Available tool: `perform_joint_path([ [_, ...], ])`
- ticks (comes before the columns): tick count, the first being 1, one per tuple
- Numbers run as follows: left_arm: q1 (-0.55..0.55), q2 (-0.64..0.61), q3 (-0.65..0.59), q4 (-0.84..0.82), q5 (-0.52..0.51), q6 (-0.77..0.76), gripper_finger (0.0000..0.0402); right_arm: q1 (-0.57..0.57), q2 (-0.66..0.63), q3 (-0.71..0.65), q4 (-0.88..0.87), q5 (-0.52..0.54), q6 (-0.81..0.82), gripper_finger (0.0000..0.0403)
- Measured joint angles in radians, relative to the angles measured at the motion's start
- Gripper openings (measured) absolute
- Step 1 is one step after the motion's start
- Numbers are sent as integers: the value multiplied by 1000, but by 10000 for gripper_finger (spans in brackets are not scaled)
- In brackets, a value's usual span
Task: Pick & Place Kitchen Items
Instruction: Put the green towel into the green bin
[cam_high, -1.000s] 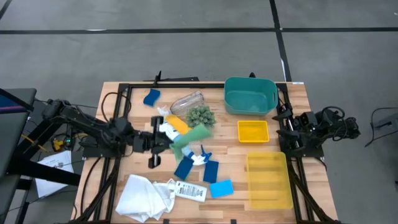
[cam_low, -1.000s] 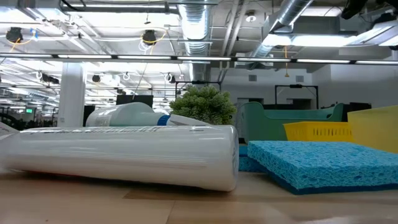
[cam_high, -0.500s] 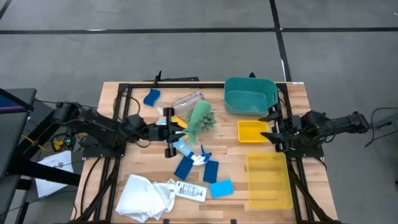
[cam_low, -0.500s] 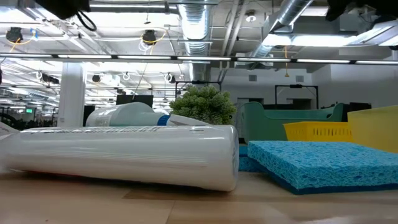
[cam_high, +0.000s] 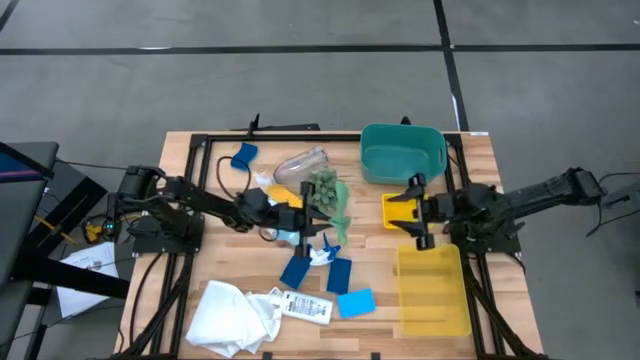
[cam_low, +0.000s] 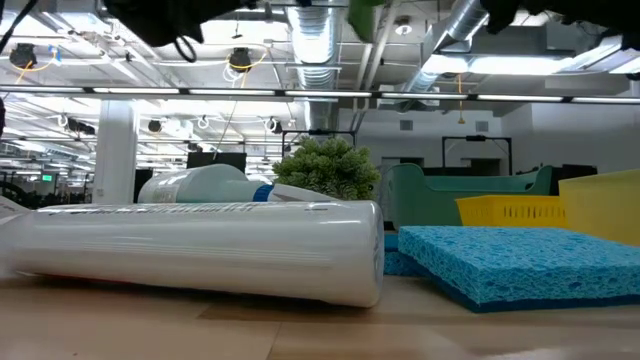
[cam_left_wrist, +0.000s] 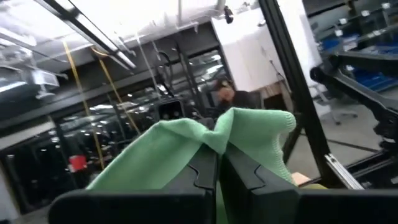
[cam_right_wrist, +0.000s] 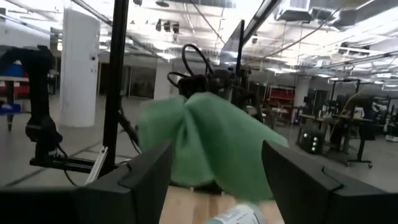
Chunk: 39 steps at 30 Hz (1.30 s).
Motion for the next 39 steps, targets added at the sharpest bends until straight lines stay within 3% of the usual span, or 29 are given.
perform_joint_path([
  [7, 0, 30, 52, -109, 50, -2, 2, 0, 190, 103, -47, -52, -3, 240],
  [17, -6, 29, 53, -126, 109, -23, 4, 8, 376, 214, -91, -50, -15, 240],
  [31, -12, 29, 53, -104, 162, -50, 5, 18, 554, 325, -85, -50, -7, 240],
  [39, -7, 29, 53, -114, 153, -45, 5, 55, 583, 365, -90, -50, -7, 240],
])
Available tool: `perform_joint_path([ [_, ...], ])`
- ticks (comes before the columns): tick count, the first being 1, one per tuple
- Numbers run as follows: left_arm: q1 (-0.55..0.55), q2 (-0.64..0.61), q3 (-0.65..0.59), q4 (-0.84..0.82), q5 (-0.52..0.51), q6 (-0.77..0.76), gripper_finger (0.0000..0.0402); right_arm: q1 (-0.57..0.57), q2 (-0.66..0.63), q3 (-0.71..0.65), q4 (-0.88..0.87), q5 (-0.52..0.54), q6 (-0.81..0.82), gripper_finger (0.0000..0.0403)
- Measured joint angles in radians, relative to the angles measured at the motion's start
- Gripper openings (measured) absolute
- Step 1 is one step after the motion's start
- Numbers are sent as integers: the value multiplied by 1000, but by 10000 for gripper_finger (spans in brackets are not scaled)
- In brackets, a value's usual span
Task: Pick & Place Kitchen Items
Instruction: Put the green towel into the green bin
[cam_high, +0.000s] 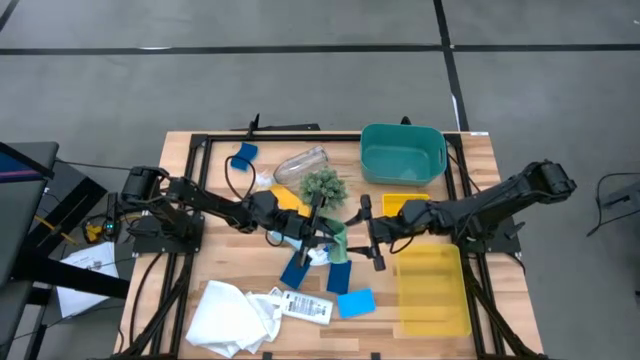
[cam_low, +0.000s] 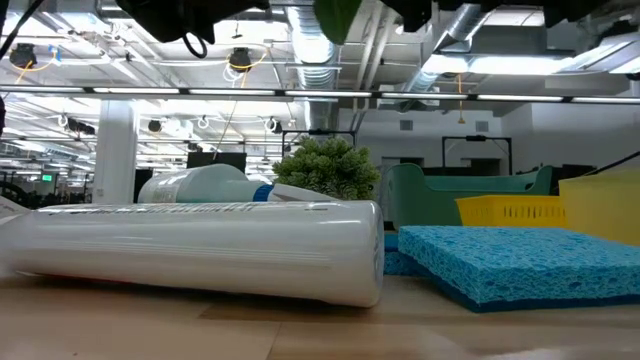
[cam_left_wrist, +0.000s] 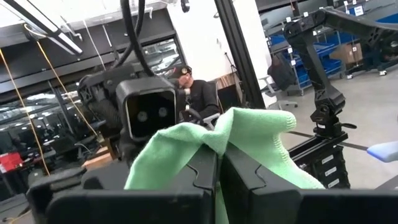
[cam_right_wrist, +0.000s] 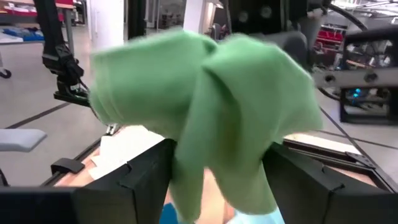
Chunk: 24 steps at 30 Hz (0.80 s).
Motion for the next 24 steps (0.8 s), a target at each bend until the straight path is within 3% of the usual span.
perform_joint_path([
  [14, 4, 0, 0, -9, -22, 3, 5, 0, 0, 3, -2, 15, 19, 232],
  [19, 4, 0, 0, -14, -22, 3, 5, 0, 0, 3, -8, 54, 18, 179],
  [24, 4, 0, 0, -14, -22, 3, 5, 0, 0, 3, -8, 54, 18, 80],
])
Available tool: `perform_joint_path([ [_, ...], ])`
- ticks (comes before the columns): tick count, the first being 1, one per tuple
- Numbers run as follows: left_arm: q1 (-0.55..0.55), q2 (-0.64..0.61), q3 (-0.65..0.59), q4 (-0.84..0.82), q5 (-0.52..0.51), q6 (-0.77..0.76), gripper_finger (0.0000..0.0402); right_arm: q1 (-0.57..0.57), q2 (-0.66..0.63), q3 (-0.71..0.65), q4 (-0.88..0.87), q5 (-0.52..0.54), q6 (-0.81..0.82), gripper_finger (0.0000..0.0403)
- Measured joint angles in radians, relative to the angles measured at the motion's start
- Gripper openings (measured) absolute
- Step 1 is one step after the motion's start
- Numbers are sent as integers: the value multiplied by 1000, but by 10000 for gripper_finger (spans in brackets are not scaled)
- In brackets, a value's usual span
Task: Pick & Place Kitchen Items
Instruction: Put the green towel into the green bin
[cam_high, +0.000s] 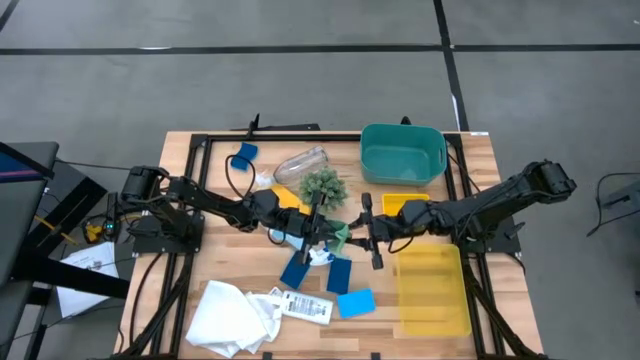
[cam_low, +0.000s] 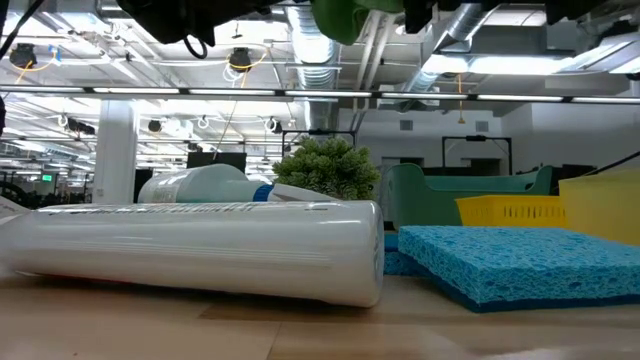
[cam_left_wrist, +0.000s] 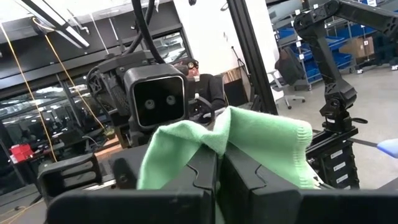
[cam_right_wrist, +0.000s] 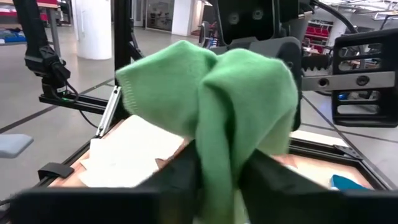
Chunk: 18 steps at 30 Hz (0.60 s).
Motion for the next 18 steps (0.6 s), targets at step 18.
perform_joint_path([
  [18, 1, -189, -45, -219, -53, 0, 53, 1, -24, -3, -83, 310, 9, 4],
])
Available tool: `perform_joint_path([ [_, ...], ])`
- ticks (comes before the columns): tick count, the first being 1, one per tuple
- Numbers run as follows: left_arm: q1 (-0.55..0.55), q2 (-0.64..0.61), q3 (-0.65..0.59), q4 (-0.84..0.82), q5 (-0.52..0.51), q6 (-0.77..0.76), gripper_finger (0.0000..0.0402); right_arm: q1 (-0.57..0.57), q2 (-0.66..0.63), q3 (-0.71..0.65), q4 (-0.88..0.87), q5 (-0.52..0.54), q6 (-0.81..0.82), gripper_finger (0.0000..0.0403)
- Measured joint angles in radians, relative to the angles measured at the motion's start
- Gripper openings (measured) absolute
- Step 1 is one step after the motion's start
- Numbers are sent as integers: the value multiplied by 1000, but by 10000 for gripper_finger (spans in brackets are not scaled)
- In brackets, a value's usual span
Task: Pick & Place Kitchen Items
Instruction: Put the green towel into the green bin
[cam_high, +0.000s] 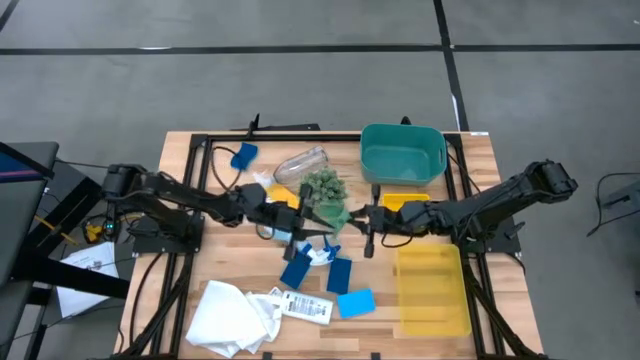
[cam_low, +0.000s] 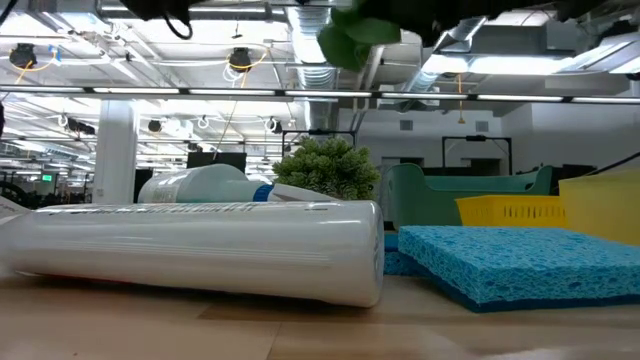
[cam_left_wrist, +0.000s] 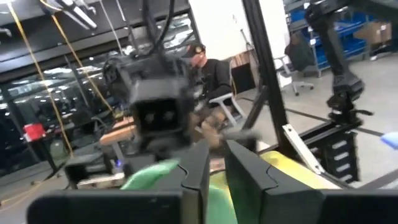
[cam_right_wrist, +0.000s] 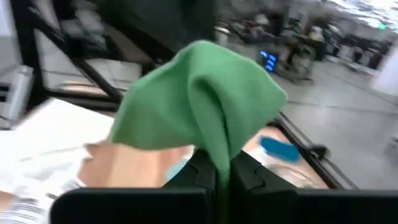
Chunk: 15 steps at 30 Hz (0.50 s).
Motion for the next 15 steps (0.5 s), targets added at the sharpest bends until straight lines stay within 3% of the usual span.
perform_joint_path([
  [4, 0, -86, -34, -69, -2, 0, 66, -11, -17, 0, -48, 102, 18, 4],
  [15, 0, -232, -135, -71, -9, 0, 72, -61, -117, -20, -241, 405, 26, 3],
])
